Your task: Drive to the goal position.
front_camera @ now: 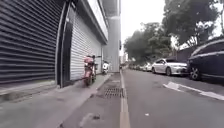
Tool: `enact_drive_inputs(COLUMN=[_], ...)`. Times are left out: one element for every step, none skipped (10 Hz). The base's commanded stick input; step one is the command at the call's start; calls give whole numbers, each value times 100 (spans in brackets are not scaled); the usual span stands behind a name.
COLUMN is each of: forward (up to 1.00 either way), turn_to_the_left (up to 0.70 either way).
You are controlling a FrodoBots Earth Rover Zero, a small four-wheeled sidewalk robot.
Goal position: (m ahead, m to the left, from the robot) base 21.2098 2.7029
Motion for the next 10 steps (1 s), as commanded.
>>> enact_drive_inputs(forward=[70, 70, 70, 70, 70, 70, 70, 70, 70, 70], turn_to_the_left=[0, 0, 0, 0, 0, 0, 0, 0, -8, -14])
